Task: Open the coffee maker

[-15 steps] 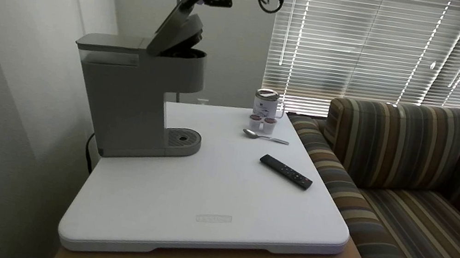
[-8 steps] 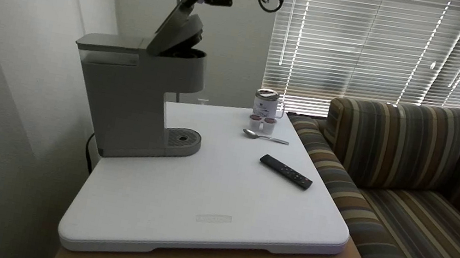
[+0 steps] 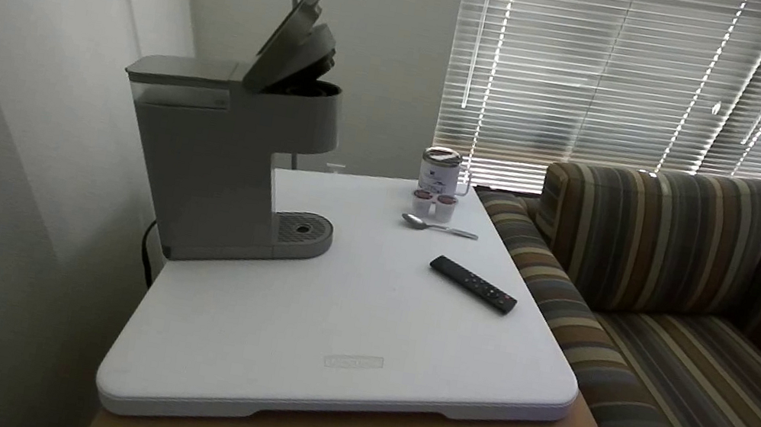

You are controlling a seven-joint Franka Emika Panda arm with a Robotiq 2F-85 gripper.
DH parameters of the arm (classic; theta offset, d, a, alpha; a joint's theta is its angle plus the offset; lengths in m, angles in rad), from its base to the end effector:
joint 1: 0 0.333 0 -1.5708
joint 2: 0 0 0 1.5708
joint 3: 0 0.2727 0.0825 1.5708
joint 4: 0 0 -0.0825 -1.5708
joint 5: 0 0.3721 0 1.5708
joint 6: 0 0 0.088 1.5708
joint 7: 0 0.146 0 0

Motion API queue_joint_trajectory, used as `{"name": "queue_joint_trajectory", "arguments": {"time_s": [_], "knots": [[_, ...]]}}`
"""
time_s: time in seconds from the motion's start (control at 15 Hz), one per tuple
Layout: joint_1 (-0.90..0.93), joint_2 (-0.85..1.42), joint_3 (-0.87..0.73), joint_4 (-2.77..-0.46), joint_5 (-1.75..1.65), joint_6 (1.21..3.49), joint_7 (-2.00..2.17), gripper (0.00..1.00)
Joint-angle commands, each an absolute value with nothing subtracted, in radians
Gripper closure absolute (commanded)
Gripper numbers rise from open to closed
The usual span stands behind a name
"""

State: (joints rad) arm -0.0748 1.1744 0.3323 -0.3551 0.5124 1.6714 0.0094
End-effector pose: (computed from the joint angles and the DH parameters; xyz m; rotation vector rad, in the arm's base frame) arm 0.7540 0.0990 0.3797 -2.3140 -0.0133 -0.1604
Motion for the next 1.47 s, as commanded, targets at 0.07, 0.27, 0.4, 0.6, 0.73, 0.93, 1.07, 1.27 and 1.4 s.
{"name": "queue_joint_trajectory", "arguments": {"time_s": [0.07,0.27,0.4,0.6,0.73,0.93,1.07,1.27,1.4], "knots": [[-0.079,1.125,0.300,-0.357,0.461,1.620,0.046,1.00],[-0.073,1.099,0.265,-0.357,0.415,1.568,0.099,0.73],[-0.072,1.085,0.248,-0.354,0.390,1.522,0.121,0.61],[-0.075,1.070,0.240,-0.353,0.374,1.439,0.132,0.38],[-0.079,1.067,0.241,-0.353,0.378,1.384,0.130,0.24],[-0.083,1.076,0.246,-0.353,0.390,1.333,0.138,0.02],[-0.087,1.086,0.253,-0.354,0.401,1.311,0.151,0.00],[-0.095,1.098,0.262,-0.358,0.415,1.283,0.147,0.00],[-0.103,1.104,0.274,-0.359,0.432,1.254,0.146,0.00]]}}
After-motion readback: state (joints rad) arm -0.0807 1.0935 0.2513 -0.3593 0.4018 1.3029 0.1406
